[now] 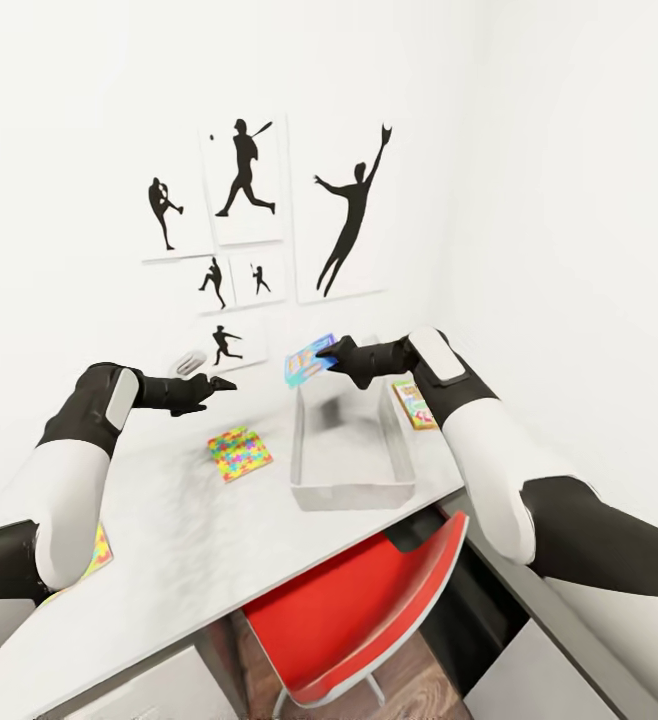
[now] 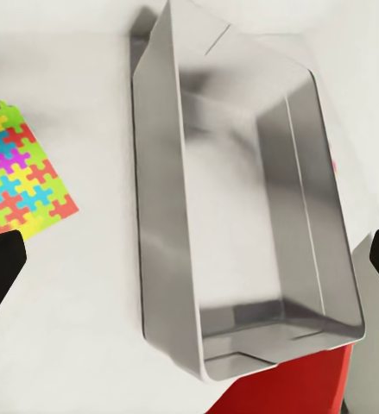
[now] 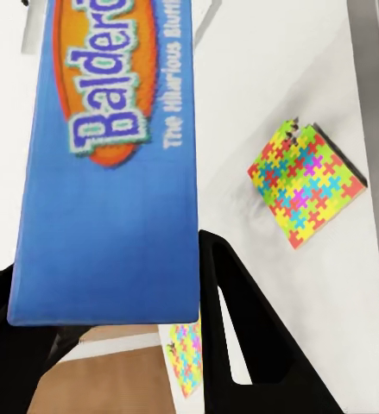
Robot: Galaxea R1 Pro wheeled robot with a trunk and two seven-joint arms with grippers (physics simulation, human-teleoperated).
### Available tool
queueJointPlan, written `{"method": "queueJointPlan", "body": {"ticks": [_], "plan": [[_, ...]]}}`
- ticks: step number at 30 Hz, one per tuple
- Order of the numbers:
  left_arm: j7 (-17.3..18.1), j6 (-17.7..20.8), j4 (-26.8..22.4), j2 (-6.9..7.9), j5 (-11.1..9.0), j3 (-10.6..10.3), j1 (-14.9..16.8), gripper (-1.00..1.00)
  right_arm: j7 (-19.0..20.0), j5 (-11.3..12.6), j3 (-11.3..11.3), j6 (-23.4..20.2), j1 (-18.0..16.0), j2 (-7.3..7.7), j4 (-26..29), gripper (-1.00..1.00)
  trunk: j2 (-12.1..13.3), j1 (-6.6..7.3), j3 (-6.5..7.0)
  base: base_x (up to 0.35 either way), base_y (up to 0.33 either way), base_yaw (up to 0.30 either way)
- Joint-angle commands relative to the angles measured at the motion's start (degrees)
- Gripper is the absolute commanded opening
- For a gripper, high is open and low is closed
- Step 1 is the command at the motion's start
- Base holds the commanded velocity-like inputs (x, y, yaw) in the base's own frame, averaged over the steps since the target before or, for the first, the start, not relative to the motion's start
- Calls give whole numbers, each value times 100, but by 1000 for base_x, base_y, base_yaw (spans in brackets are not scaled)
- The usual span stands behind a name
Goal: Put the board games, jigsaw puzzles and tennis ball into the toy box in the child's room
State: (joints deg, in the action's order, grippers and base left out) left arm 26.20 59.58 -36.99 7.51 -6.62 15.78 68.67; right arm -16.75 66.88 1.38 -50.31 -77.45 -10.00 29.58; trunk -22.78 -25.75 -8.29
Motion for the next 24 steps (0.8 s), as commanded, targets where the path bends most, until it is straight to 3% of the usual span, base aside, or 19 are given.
{"method": "queueJointPlan", "body": {"ticks": [1, 12, 17, 20, 24], "plan": [[-18, 42, -1, -1, -41, 13, 6, 100, -56, 79, 3, 5, -6, 0, -11, -100, -14, -3, -22, 0, 0, 72], [-17, 42, -1, -9, -48, 8, 21, 100, -65, 74, -23, 178, -31, 0, -74, -100, -14, -3, -125, 0, 0, 72], [29, 42, 74, -20, -69, 33, 153, 100, -65, 70, -18, 179, -33, 119, -72, -100, -14, -3, -172, 0, 0, 72], [70, 42, 478, -8, -282, 138, 387, 100, -65, 65, -17, 174, -34, 136, -69, -100, -14, -3, -200, 0, 0, 72], [85, 42, 1101, 24, -933, 289, 711, 100, -65, 59, -22, 160, -34, 139, -55, -100, -14, -3, -237, 0, 0, 72]]}}
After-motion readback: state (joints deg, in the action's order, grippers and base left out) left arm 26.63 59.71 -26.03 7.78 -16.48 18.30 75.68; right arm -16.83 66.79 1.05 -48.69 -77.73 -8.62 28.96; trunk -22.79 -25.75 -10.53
